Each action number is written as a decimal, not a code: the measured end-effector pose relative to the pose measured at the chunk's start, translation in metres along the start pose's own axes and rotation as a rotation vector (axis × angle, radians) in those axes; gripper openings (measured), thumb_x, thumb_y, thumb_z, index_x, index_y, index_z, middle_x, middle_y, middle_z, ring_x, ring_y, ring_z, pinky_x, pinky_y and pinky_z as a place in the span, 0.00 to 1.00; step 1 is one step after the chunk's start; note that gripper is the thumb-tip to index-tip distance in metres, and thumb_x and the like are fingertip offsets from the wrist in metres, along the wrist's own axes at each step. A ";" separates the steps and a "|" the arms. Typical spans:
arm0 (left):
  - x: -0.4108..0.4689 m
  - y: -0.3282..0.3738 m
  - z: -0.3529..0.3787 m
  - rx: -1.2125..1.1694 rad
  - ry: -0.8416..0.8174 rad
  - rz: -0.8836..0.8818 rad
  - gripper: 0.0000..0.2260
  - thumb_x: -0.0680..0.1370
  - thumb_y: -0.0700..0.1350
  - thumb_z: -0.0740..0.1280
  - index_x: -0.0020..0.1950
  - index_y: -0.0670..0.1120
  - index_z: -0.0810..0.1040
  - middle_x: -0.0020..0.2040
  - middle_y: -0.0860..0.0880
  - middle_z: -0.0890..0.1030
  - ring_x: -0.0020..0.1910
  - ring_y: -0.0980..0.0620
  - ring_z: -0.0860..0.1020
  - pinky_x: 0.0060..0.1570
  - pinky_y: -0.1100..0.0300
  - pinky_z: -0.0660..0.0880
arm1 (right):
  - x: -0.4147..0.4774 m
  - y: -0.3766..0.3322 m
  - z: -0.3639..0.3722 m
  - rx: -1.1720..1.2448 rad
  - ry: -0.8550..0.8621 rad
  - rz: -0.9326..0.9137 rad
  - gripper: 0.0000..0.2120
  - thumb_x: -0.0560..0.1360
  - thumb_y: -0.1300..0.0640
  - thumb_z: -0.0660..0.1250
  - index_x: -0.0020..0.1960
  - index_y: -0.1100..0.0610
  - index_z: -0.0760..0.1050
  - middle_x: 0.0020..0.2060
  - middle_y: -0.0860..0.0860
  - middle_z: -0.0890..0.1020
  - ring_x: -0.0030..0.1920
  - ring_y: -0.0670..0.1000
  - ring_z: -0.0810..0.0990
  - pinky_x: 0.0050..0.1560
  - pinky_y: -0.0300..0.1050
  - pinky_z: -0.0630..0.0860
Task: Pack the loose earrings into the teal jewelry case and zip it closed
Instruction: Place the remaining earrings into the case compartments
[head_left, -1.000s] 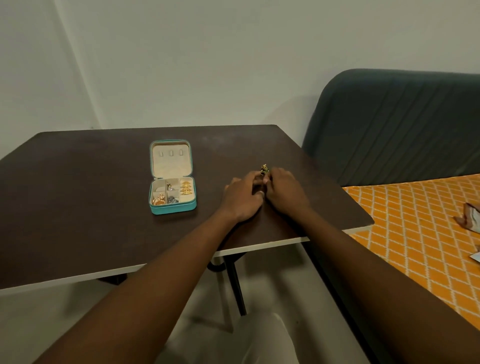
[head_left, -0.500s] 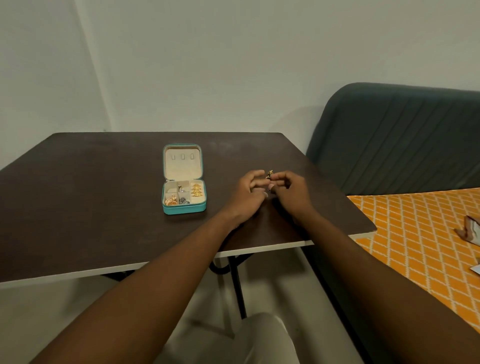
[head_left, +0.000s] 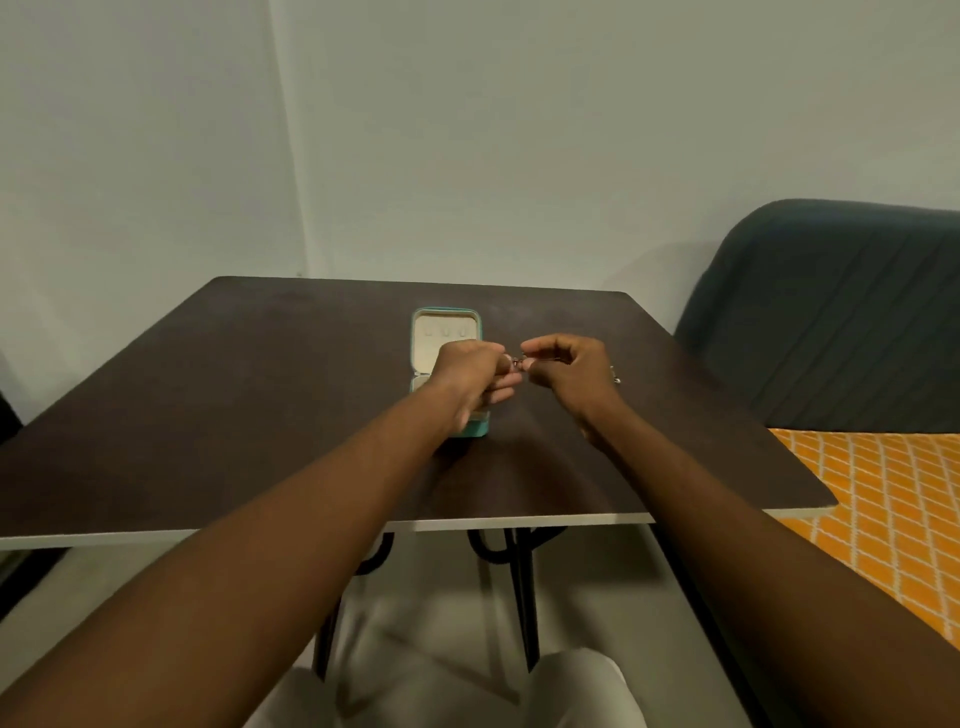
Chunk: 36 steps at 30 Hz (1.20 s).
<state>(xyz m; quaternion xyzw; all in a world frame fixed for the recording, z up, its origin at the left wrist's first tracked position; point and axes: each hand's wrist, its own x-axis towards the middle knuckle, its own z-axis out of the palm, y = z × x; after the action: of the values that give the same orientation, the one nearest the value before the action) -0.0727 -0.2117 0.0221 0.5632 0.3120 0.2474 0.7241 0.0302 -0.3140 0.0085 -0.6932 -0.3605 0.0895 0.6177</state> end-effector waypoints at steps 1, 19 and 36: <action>0.000 0.007 -0.007 -0.025 0.010 -0.028 0.07 0.78 0.32 0.63 0.47 0.42 0.78 0.42 0.41 0.84 0.42 0.47 0.84 0.41 0.56 0.80 | 0.002 -0.002 0.007 -0.029 -0.019 -0.034 0.09 0.73 0.71 0.71 0.52 0.64 0.83 0.43 0.56 0.85 0.41 0.44 0.83 0.45 0.38 0.81; 0.030 0.017 -0.076 0.576 -0.010 0.160 0.12 0.73 0.31 0.73 0.51 0.44 0.81 0.60 0.44 0.80 0.58 0.44 0.79 0.42 0.59 0.81 | 0.014 -0.006 0.077 -0.171 -0.143 0.096 0.06 0.70 0.71 0.74 0.48 0.68 0.84 0.45 0.60 0.86 0.45 0.56 0.86 0.39 0.38 0.83; 0.048 0.012 -0.088 1.008 -0.023 0.332 0.08 0.73 0.39 0.73 0.40 0.52 0.84 0.49 0.52 0.85 0.48 0.51 0.83 0.49 0.48 0.83 | 0.030 -0.011 0.097 -0.727 -0.263 0.037 0.07 0.74 0.62 0.72 0.51 0.62 0.84 0.45 0.56 0.86 0.37 0.48 0.83 0.30 0.34 0.74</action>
<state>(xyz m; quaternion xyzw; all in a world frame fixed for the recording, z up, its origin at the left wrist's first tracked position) -0.1047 -0.1167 0.0108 0.8858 0.2908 0.1722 0.3180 -0.0075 -0.2191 0.0065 -0.8559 -0.4322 0.0549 0.2785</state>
